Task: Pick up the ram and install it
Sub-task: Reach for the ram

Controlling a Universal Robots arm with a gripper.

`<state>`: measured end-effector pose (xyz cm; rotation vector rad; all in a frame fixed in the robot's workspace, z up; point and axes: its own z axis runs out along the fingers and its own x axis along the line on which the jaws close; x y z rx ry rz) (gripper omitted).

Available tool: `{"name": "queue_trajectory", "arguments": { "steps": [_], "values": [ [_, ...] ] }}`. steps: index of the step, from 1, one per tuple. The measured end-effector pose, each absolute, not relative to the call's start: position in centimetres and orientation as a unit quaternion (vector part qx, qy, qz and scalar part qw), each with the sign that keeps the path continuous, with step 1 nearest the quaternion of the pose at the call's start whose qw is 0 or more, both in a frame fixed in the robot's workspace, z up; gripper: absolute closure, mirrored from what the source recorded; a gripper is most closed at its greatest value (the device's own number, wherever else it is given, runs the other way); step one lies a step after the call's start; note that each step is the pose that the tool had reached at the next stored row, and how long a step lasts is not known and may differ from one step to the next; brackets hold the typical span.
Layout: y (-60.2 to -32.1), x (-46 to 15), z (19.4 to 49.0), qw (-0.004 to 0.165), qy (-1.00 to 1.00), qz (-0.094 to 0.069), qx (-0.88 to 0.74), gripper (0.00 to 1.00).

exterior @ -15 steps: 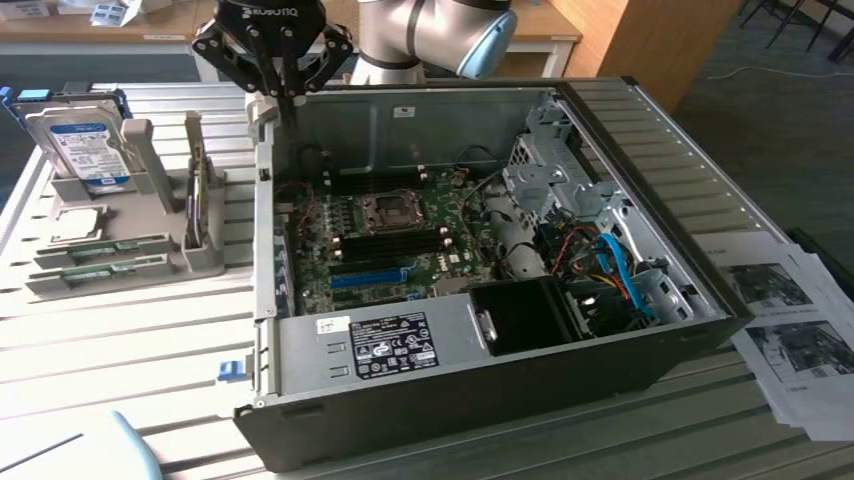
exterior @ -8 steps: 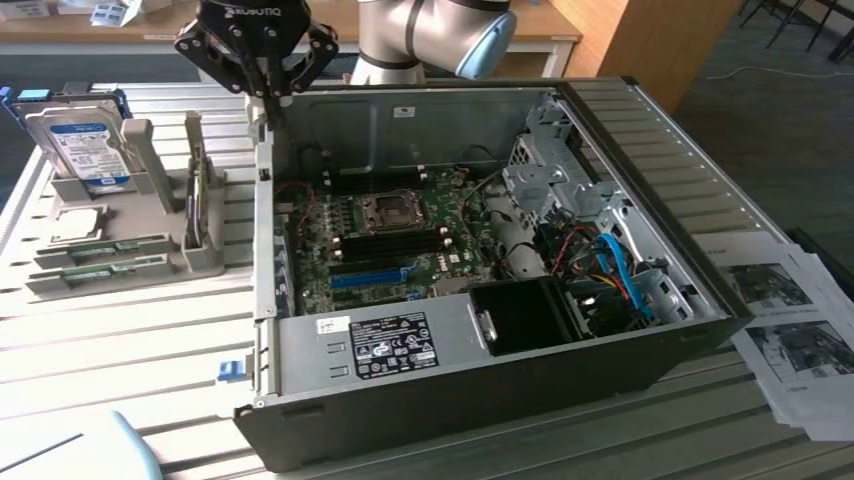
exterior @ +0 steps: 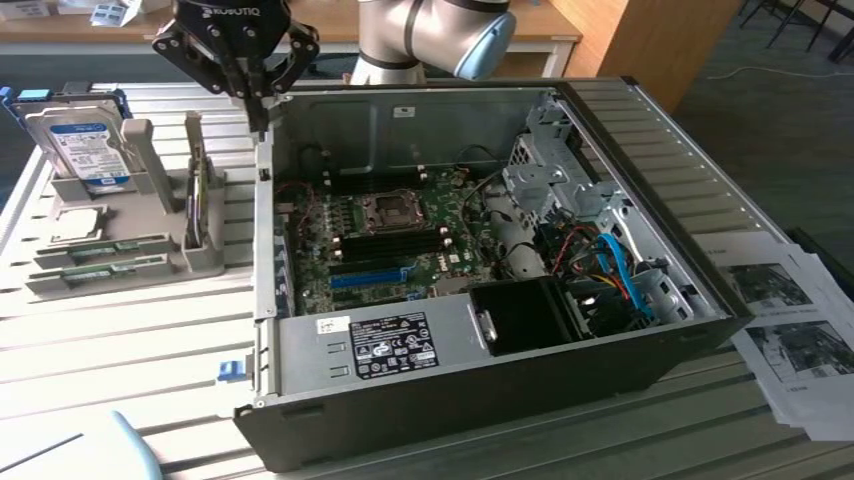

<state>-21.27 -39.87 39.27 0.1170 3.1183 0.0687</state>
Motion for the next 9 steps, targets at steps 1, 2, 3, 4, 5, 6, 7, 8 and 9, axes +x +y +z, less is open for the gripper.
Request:
{"name": "queue_trajectory", "arguments": {
  "steps": [1, 2, 3, 4, 5, 6, 7, 8, 9],
  "values": [
    [-39.9, -21.5, 39.3, 0.010, 0.999, 0.022, 0.037, 0.91],
    [-39.9, -21.6, 39.3, 0.010, 0.999, 0.022, 0.037, 0.91],
    [-39.9, -21.8, 39.3, 0.010, 0.999, 0.022, 0.037, 0.91],
    [-39.9, -22.0, 39.3, 0.010, 0.999, 0.022, 0.038, 0.91],
    [-39.9, -22.1, 39.3, 0.010, 0.999, 0.022, 0.037, 0.91],
    [-39.9, -22.3, 39.3, 0.009, 0.999, 0.022, 0.037, 0.91],
    [-39.9, -22.5, 39.3, 0.009, 0.999, 0.022, 0.037, 0.91],
    [-39.9, -22.6, 39.3, 0.009, 0.999, 0.022, 0.037, 0.91],
    [-39.9, -22.8, 39.3, 0.009, 0.999, 0.022, 0.037, 0.91]
  ]
}}
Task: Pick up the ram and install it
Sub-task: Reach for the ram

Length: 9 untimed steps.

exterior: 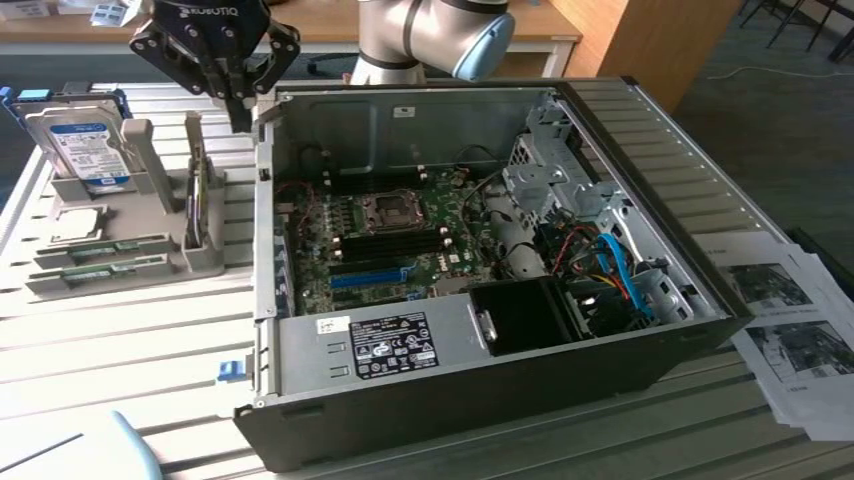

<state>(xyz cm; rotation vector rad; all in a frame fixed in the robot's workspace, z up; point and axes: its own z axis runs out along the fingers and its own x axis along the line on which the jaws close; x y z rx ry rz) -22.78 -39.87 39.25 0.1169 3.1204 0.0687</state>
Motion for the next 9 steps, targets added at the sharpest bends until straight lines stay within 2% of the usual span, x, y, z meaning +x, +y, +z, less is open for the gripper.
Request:
{"name": "queue_trajectory", "arguments": {
  "steps": [9],
  "values": [
    [-39.9, -24.3, 39.2, 0.008, 0.999, 0.022, 0.037, 0.91]
  ]
}}
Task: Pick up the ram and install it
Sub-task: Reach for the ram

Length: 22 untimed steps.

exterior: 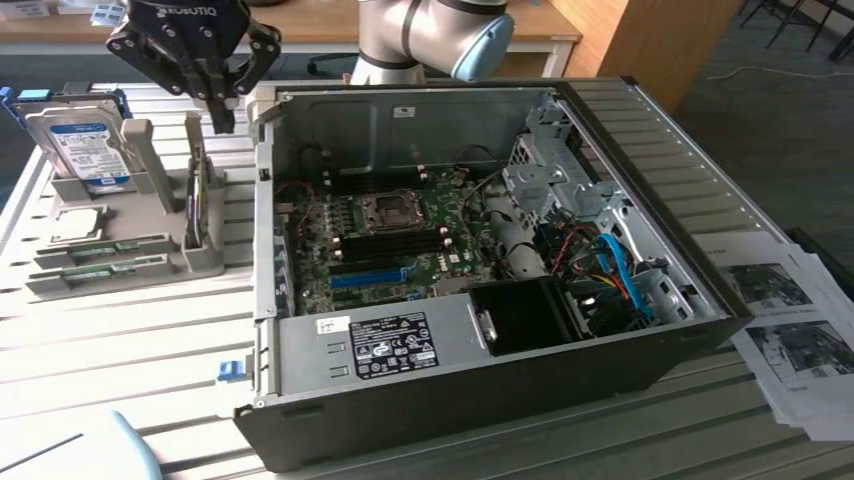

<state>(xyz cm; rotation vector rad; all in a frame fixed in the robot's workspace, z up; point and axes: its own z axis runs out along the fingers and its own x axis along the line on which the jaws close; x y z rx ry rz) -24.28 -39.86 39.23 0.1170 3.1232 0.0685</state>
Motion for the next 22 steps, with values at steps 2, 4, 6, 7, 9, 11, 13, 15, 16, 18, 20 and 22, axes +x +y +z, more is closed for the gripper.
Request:
{"name": "queue_trajectory", "arguments": {
  "steps": [2, 4, 6, 7, 9, 11, 13, 15, 16, 18, 20, 22],
  "values": [
    [-39.9, -24.7, 39.2, 0.007, 0.999, 0.022, 0.037, 0.91],
    [-39.8, -25.0, 39.2, 0.007, 0.999, 0.022, 0.037, 0.91],
    [-39.8, -25.4, 39.2, 0.007, 0.999, 0.022, 0.037, 0.91],
    [-39.8, -25.6, 39.2, 0.007, 0.999, 0.022, 0.037, 0.91],
    [-39.8, -26.0, 39.2, 0.006, 0.999, 0.022, 0.037, 0.91],
    [-39.8, -26.4, 39.2, 0.006, 0.999, 0.022, 0.037, 0.91],
    [-39.8, -26.8, 39.2, 0.006, 0.999, 0.022, 0.037, 0.91],
    [-39.8, -27.3, 39.2, 0.006, 0.999, 0.022, 0.037, 0.91],
    [-39.8, -27.5, 39.2, 0.005, 0.999, 0.022, 0.037, 0.91],
    [-39.8, -27.9, 39.2, 0.005, 0.999, 0.022, 0.037, 0.91],
    [-39.8, -28.3, 39.2, 0.005, 0.999, 0.022, 0.037, 0.91],
    [-39.8, -28.7, 39.2, 0.005, 0.999, 0.022, 0.037, 0.91]
  ]
}}
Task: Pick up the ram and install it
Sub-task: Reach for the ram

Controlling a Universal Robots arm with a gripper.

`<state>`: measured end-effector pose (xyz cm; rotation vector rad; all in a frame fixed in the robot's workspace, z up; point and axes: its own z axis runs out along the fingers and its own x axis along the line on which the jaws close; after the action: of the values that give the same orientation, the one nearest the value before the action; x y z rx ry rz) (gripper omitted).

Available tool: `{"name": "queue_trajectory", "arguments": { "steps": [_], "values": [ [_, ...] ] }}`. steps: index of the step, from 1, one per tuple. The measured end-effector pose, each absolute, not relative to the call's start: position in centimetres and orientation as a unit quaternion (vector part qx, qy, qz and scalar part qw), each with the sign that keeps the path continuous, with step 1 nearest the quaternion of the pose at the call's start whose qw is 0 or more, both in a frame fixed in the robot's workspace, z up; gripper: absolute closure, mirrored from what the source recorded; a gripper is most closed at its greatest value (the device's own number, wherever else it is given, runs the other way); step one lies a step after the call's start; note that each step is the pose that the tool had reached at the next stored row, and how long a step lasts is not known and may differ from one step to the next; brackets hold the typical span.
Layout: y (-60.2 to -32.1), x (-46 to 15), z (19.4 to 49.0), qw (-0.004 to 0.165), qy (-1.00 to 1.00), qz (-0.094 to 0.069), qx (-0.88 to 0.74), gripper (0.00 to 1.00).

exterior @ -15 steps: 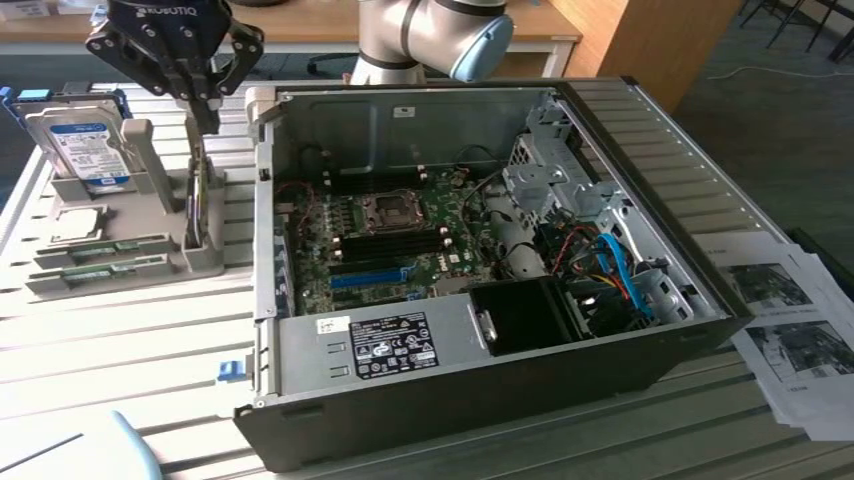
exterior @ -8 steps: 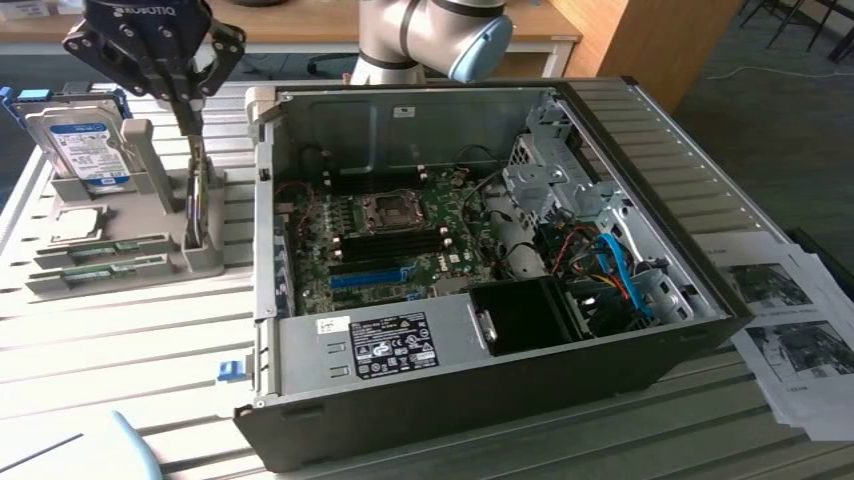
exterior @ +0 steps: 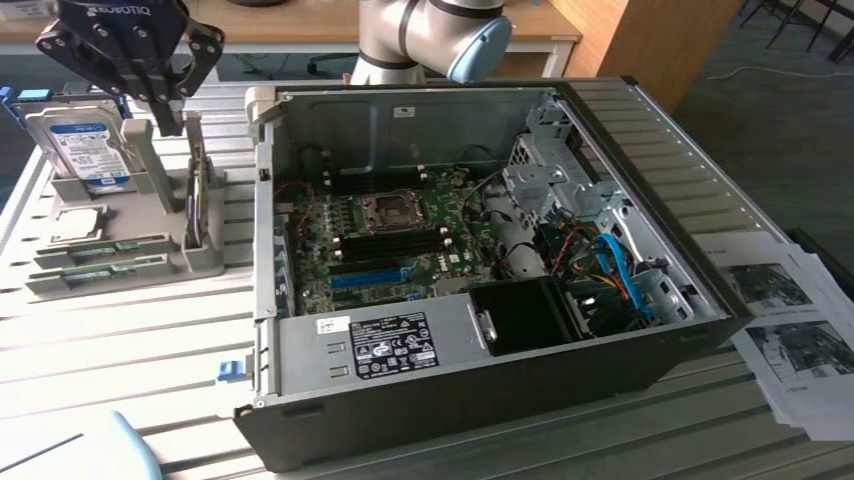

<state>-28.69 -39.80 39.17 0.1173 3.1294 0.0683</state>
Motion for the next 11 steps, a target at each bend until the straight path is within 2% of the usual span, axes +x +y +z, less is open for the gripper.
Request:
{"name": "queue_trajectory", "arguments": {
  "steps": [11],
  "values": [
    [-39.8, -30.8, 39.1, 0.003, 0.999, 0.022, 0.038, 0.91]
  ]
}}
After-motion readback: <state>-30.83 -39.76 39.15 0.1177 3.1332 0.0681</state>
